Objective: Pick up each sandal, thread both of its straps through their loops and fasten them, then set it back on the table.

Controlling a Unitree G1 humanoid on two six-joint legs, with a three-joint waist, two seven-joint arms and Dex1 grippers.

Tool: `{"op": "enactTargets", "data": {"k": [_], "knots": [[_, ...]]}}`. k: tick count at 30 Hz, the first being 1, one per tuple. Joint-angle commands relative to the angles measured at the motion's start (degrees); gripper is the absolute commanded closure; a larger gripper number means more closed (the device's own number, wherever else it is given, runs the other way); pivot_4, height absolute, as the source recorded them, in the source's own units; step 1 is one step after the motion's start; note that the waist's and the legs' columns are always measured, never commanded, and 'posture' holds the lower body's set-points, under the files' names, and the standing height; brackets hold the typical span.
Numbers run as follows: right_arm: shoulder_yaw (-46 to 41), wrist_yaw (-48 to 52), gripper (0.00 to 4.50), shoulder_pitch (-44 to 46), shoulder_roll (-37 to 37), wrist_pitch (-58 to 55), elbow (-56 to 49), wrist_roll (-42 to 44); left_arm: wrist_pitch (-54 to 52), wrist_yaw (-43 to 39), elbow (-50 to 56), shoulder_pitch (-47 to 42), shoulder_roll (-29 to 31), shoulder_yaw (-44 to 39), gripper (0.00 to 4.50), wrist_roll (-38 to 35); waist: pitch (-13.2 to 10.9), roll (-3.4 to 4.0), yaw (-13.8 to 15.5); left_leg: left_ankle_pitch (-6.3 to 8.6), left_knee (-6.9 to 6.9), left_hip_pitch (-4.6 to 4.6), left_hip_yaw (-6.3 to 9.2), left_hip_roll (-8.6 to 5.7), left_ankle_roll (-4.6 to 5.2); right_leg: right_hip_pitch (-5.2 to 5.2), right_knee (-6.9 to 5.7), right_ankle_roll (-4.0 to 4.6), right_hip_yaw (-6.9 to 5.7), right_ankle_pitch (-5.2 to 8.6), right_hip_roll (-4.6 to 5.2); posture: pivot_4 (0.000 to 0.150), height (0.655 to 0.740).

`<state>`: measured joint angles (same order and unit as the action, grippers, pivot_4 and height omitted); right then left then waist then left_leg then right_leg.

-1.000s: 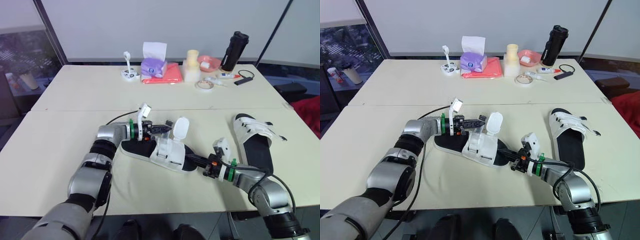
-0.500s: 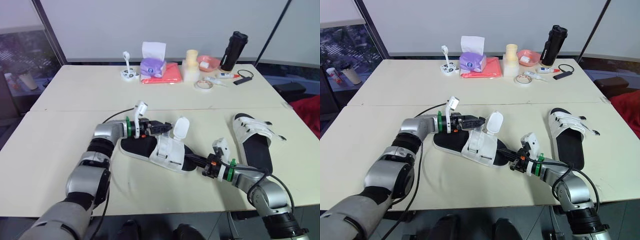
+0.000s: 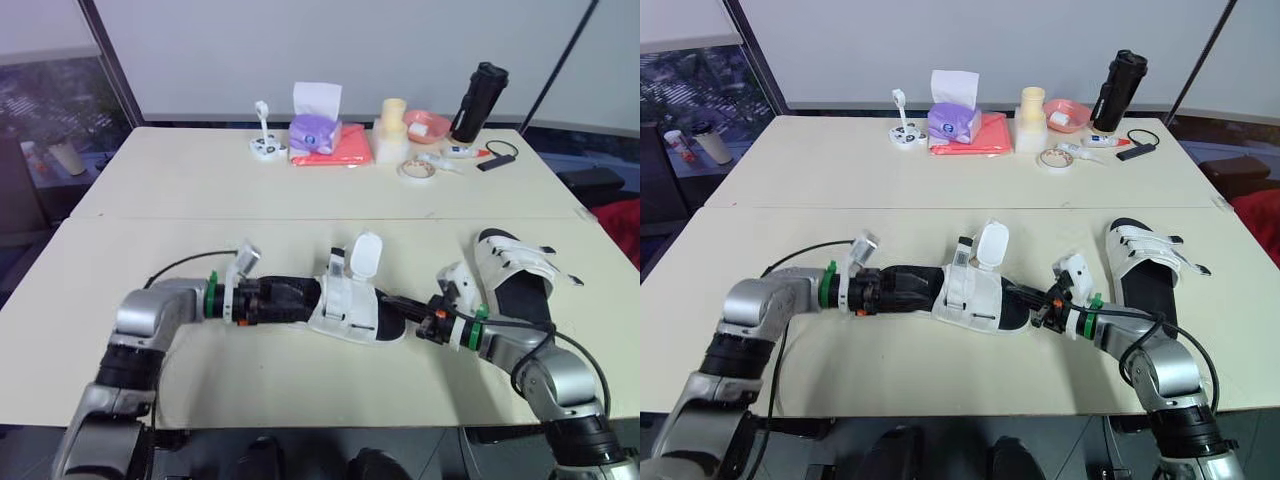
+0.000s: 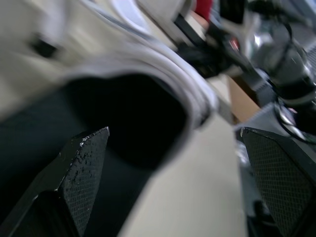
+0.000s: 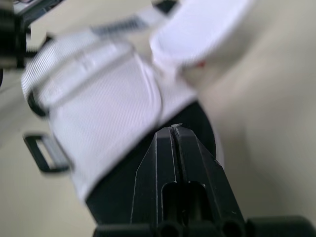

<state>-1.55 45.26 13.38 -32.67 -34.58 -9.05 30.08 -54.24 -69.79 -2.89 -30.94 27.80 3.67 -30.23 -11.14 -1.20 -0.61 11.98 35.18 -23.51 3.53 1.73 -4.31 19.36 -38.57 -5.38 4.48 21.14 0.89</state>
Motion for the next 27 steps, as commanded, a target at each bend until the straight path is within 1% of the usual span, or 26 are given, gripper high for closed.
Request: {"op": "enactTargets", "data": {"k": [1, 6, 11, 18, 27], "knots": [[-0.1, 1.0, 4.50, 0.8, -0.8, -0.7, -2.2, 0.5, 0.7, 2.1, 1.7, -1.1, -1.2, 0.4, 0.05, -1.2, 0.0, 0.00, -0.2, 0.00, -0.02, 0.00, -0.01, 0.00, 0.00, 0.01, 0.00, 0.00, 0.01, 0.00, 0.00, 0.150, 0.7400], [-1.1, 2.7, 4.50, -0.5, -3.6, -2.9, -4.7, 1.5, -0.1, 2.6, 1.6, -2.7, -0.7, -1.3, 0.05, -3.0, -0.1, 0.10, -0.3, 0.01, -0.08, -0.12, -0.02, 0.00, 0.01, 0.18, 0.04, 0.00, 0.01, 0.00, -0.11, 0.150, 0.7400], [-1.3, 4.1, 4.50, -1.7, -6.3, -4.2, -6.2, 1.8, 0.5, 2.6, 1.3, -2.7, -0.8, 0.2, 0.05, -3.5, -0.1, 0.10, -0.3, 0.01, -0.06, -0.15, -0.02, -0.01, 0.01, 0.20, 0.04, 0.00, 0.02, 0.00, -0.12, 0.150, 0.7400], [-1.4, 3.5, 4.50, -1.7, -6.0, -3.6, -5.4, 1.0, -0.2, 2.5, 3.7, -2.3, -3.4, 4.1, 0.05, -4.5, -0.1, 0.10, -0.2, 0.01, -0.04, -0.17, -0.03, -0.02, 0.01, 0.19, 0.04, 0.00, 0.02, 0.00, -0.10, 0.150, 0.7400], [-2.3, 3.7, 4.50, -0.7, -6.4, -2.4, -3.1, 0.3, -1.8, 4.2, 4.1, -3.3, -3.4, 1.8, 0.05, -7.9, -0.1, 0.10, -0.3, 0.01, -0.05, -0.16, -0.03, -0.01, 0.01, 0.19, 0.04, 0.00, 0.02, 0.00, -0.13, 0.150, 0.7400]]}}
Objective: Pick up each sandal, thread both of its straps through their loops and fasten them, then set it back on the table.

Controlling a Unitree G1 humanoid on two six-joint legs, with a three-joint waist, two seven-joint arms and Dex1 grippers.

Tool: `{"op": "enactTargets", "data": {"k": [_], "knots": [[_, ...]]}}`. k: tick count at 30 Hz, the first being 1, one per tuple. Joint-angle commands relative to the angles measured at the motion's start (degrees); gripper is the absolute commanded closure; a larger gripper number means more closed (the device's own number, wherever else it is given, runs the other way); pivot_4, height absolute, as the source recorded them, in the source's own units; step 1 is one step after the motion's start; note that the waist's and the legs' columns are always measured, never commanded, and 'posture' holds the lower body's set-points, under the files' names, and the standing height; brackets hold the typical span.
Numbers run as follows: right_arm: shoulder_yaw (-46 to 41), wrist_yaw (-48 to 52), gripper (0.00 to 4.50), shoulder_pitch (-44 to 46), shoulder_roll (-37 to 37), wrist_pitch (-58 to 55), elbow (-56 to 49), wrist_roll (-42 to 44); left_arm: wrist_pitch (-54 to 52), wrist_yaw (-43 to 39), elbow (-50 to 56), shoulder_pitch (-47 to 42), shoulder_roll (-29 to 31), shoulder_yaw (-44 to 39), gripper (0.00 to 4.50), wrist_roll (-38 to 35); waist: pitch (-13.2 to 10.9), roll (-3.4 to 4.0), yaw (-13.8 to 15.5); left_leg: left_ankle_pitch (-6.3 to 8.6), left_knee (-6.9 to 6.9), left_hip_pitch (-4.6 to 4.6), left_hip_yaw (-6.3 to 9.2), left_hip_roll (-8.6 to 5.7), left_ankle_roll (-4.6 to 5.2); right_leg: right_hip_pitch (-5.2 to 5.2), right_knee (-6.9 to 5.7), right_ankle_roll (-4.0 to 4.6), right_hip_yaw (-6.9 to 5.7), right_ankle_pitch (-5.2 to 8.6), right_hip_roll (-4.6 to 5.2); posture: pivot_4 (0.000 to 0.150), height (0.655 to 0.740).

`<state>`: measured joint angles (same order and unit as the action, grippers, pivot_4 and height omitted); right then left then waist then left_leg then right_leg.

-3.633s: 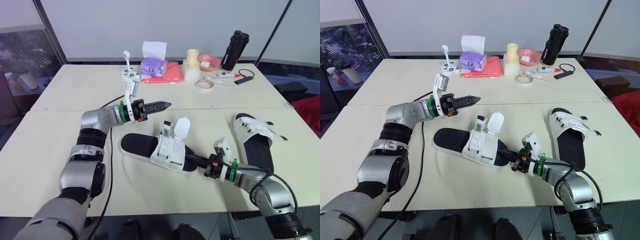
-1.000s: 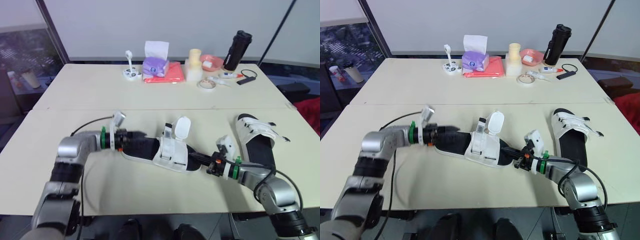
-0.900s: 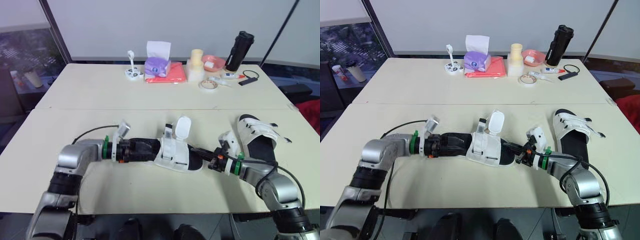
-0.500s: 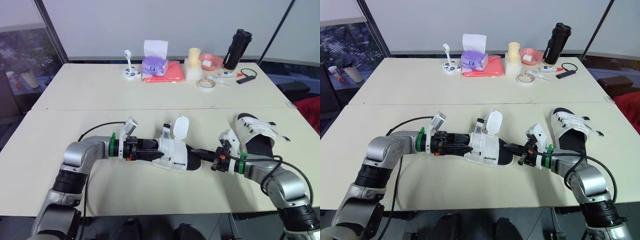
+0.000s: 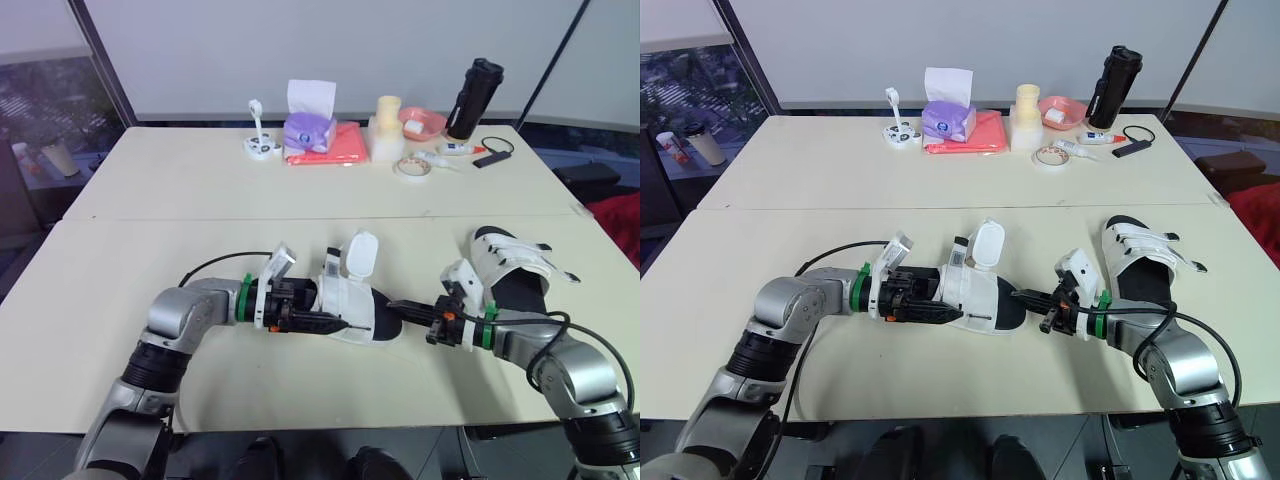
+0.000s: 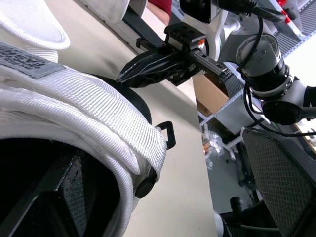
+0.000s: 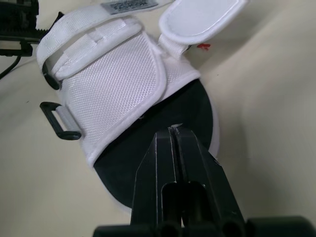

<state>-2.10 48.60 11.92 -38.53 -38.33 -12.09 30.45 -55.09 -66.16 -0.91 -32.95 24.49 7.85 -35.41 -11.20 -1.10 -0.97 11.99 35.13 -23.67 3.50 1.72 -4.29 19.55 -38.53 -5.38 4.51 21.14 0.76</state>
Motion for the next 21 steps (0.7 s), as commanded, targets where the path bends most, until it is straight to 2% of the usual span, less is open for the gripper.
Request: {"op": "enactTargets", "data": {"k": [1, 8, 12, 18, 21], "knots": [[-1.8, 0.4, 4.50, 0.7, -0.6, 1.5, 0.1, -0.2, -1.4, 0.9, 2.8, -1.3, -0.2, -2.4, 0.05, -3.3, 0.0, 0.00, 0.0, 0.00, 0.00, 0.00, 0.00, 0.00, 0.00, 0.00, 0.00, 0.00, 0.00, 0.00, 0.00, 0.150, 0.7400], [-1.7, 0.6, 4.50, 0.9, -0.2, 2.0, 1.3, -0.7, -1.9, 1.7, 5.8, -0.9, -1.1, 0.0, 0.05, -4.1, 0.0, 0.00, 0.0, 0.00, 0.00, 0.00, 0.00, 0.00, 0.00, 0.00, 0.00, 0.00, 0.00, 0.00, 0.01, 0.150, 0.7400], [-1.9, 0.7, 4.50, 0.4, -0.4, 1.8, 0.8, -0.5, -0.8, 1.5, 5.3, -0.6, 0.4, 0.6, 0.05, -2.8, 0.0, 0.00, 0.0, 0.00, 0.00, -0.01, 0.00, -0.01, 0.00, 0.00, 0.00, 0.00, 0.00, 0.00, 0.00, 0.150, 0.7400], [-2.0, 1.4, 4.50, -1.5, -1.1, 0.5, -1.4, 0.5, 6.9, -4.1, 4.8, -0.2, 10.9, 2.5, 0.05, 2.9, 0.0, 0.02, -0.2, 0.00, -0.03, 0.00, 0.00, 0.01, 0.00, 0.03, 0.00, 0.01, 0.02, 0.00, -0.06, 0.150, 0.7400], [-1.0, 1.7, 4.50, -2.5, -0.9, -0.2, -2.8, 0.9, 8.7, -7.1, 4.3, -0.8, 15.3, 1.3, 0.05, 2.8, 0.0, 0.04, -0.1, 0.00, -0.03, 0.00, -0.01, 0.01, 0.00, 0.03, 0.01, 0.01, 0.02, 0.00, -0.04, 0.150, 0.7400]]}}
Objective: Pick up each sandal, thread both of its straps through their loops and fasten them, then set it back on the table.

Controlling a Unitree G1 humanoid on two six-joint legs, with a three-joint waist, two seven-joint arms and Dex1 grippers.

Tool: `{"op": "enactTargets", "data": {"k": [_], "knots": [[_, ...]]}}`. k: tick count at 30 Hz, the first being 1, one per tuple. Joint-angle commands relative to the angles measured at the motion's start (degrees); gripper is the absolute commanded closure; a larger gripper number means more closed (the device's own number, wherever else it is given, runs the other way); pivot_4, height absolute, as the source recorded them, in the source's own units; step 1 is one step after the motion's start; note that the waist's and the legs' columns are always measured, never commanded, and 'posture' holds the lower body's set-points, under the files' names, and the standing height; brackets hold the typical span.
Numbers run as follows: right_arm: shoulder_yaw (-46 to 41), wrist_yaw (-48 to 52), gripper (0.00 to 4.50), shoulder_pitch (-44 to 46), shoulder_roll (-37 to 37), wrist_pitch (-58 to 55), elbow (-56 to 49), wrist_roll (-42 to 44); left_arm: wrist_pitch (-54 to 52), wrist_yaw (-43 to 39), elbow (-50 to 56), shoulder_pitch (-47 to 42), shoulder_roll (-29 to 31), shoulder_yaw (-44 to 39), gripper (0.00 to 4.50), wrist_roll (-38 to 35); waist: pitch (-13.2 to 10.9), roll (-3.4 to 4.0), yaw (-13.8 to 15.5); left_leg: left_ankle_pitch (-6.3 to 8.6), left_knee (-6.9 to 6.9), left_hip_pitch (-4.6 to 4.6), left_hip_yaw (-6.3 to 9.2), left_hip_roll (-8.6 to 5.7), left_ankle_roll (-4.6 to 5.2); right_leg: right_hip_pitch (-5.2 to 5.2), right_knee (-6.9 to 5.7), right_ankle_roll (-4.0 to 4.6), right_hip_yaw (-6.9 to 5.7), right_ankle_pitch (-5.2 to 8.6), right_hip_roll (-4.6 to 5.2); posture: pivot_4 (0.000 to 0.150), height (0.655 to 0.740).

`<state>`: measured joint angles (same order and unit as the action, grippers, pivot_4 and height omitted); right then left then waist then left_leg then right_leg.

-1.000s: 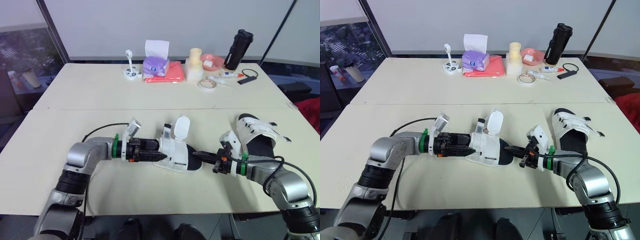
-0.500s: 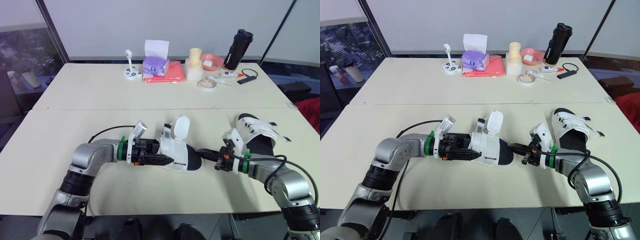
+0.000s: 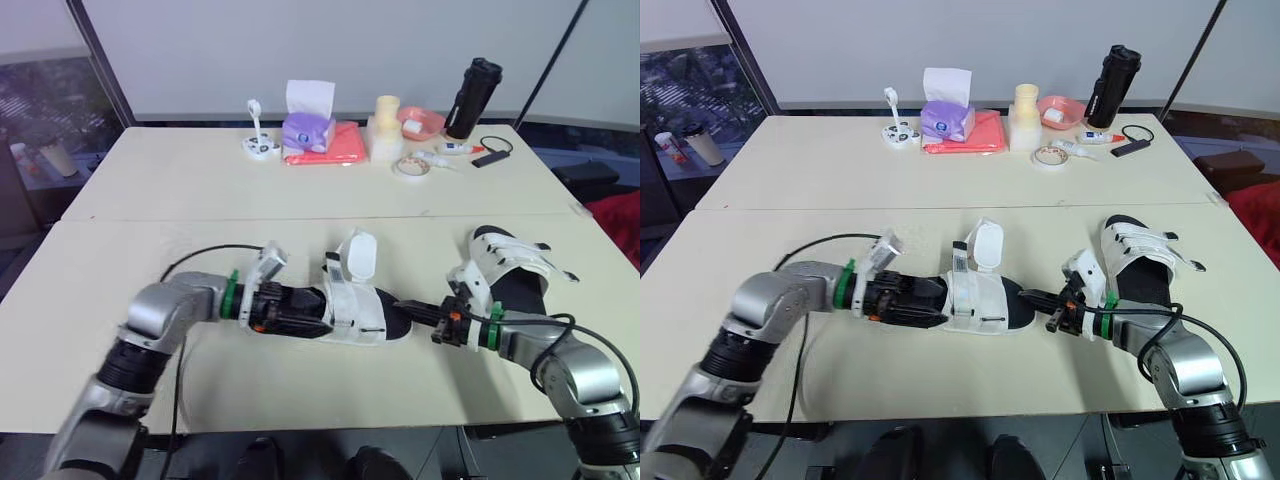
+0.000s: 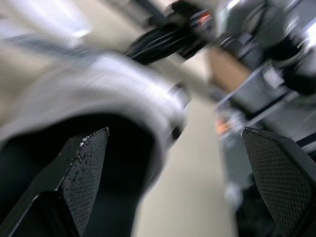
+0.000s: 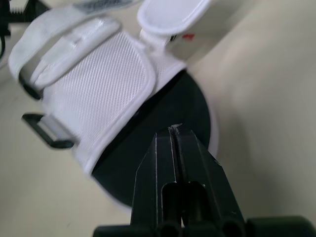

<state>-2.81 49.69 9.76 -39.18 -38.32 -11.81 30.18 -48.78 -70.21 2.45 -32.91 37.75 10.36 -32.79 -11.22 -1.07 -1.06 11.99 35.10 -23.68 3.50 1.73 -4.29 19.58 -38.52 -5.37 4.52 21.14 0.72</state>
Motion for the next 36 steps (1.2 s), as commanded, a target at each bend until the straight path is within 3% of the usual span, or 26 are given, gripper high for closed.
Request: {"op": "enactTargets", "data": {"k": [1, 3, 7, 9, 14, 20, 36], "knots": [[0.3, 0.5, 4.50, -0.5, 0.2, -0.1, -3.2, 0.9, 2.7, -4.1, 0.8, -1.4, 3.3, -1.9, 0.05, -0.2, 0.0, 0.00, 0.1, 0.00, 0.00, 0.00, -0.01, 0.00, 0.00, 0.00, 0.00, 0.00, 0.00, 0.00, 0.02, 0.150, 0.7400], [1.5, 0.4, 4.50, -1.0, 0.9, 0.4, -3.0, 0.2, 2.8, -4.3, -1.0, -3.5, 3.6, -3.8, 0.05, -1.3, 0.0, -0.01, 0.4, 0.00, 0.02, 0.00, 0.00, 0.00, 0.00, -0.02, 0.01, 0.00, -0.01, 0.00, 0.04, 0.150, 0.7400], [2.7, 0.2, 4.50, -0.9, 2.1, 1.2, -1.9, -0.5, 0.0, 4.3, -11.8, -13.1, -4.4, -10.7, 0.05, -4.6, 0.0, -0.05, 0.6, 0.00, 0.13, -0.05, 0.06, -0.03, 0.00, -0.05, 0.01, -0.01, -0.09, 0.00, 0.05, 0.150, 0.7400], [3.3, 0.4, 4.50, -0.8, 2.4, 1.7, -1.2, -1.2, 0.0, 10.9, -18.1, -17.8, -9.9, -13.3, 0.05, -4.1, 0.0, -0.06, 0.4, 0.00, 0.18, -0.10, 0.07, -0.06, 0.01, -0.05, 0.01, -0.03, -0.11, -0.01, 0.05, 0.150, 0.7400], [4.0, 0.4, 4.50, -0.3, 2.7, 2.6, 0.4, -1.8, 3.7, 16.3, -28.9, -23.3, -17.3, -11.8, 0.05, 1.0, 0.0, -0.03, -0.2, 0.02, 0.11, -0.10, 0.03, -0.07, 0.05, 0.02, 0.01, -0.05, -0.06, -0.02, 0.00, 0.150, 0.7400], [3.8, -0.3, 4.50, -0.7, 2.9, 3.2, 1.1, -1.9, 1.6, 15.3, -34.0, -25.4, -21.0, -11.1, 0.05, 1.7, 0.0, -0.04, 0.0, 0.02, 0.13, -0.12, 0.03, -0.04, 0.04, 0.07, -0.05, -0.04, -0.06, -0.02, -0.04, 0.150, 0.7400], [4.0, -1.5, 4.50, -0.3, 4.6, 4.6, 3.3, -2.9, -6.1, 10.2, -31.0, -24.1, -23.9, -8.3, 0.05, 1.1, 0.0, -0.03, -0.2, -0.03, 0.19, 0.02, 0.02, -0.05, -0.03, 0.02, -0.26, -0.04, -0.02, -0.02, -0.05, 0.150, 0.7400]]}}
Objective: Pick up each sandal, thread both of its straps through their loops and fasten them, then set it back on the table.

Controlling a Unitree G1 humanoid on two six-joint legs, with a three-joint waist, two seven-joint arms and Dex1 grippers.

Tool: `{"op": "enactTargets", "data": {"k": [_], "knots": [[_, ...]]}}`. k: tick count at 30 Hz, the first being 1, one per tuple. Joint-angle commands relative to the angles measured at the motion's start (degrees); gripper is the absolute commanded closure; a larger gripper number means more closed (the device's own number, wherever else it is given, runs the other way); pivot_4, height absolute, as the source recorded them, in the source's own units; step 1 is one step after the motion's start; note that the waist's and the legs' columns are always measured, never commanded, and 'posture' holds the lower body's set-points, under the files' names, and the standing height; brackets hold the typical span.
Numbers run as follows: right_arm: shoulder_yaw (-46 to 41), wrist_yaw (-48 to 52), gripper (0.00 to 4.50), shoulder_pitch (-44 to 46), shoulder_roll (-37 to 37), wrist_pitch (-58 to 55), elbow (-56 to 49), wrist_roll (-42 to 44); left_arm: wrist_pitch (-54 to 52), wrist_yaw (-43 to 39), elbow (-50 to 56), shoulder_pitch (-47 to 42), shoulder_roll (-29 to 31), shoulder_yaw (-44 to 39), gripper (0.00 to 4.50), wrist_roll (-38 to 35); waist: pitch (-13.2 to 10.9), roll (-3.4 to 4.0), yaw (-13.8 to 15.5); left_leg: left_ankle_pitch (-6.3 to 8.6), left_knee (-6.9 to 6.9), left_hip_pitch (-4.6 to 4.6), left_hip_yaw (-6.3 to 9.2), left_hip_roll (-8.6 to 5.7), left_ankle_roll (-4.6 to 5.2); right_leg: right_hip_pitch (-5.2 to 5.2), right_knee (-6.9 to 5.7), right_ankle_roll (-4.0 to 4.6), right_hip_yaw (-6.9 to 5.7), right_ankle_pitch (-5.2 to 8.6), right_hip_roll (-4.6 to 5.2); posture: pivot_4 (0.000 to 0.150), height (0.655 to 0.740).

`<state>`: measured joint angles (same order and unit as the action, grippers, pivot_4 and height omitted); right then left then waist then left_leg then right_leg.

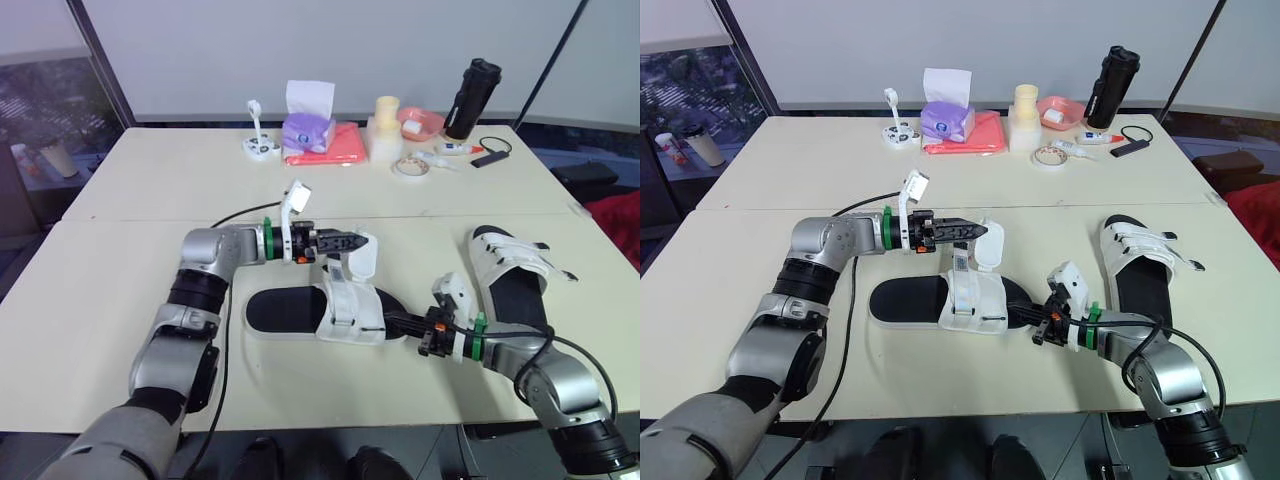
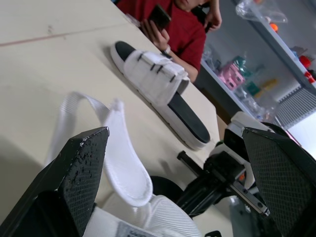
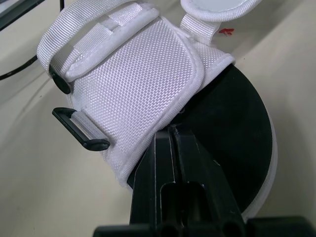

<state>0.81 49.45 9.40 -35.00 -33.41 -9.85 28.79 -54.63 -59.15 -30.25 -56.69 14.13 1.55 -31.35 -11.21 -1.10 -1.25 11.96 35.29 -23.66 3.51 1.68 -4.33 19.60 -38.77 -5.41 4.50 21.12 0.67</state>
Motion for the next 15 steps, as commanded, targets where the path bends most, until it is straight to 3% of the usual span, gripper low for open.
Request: {"op": "enactTargets", "data": {"k": [1, 15], "knots": [[0.3, -1.3, 4.50, 0.1, 0.5, -0.2, 1.4, -1.6, -0.1, -0.7, 1.2, -0.4, -0.7, 0.8, 0.05, 0.0, 0.0, 0.00, 0.0, 0.00, 0.00, 0.01, 0.00, 0.00, -0.01, 0.00, -0.02, 0.00, 0.00, 0.00, 0.00, 0.150, 0.7400], [0.2, -2.4, 4.50, -0.1, 1.9, 0.5, 1.8, -2.2, 12.0, 2.6, -21.2, -9.4, -7.3, -2.0, 0.05, 6.3, 0.0, -0.01, -0.1, -0.02, 0.02, 0.13, -0.02, -0.04, -0.03, -0.08, -0.08, 0.00, 0.01, 0.00, -0.01, 0.150, 0.7400]]}}
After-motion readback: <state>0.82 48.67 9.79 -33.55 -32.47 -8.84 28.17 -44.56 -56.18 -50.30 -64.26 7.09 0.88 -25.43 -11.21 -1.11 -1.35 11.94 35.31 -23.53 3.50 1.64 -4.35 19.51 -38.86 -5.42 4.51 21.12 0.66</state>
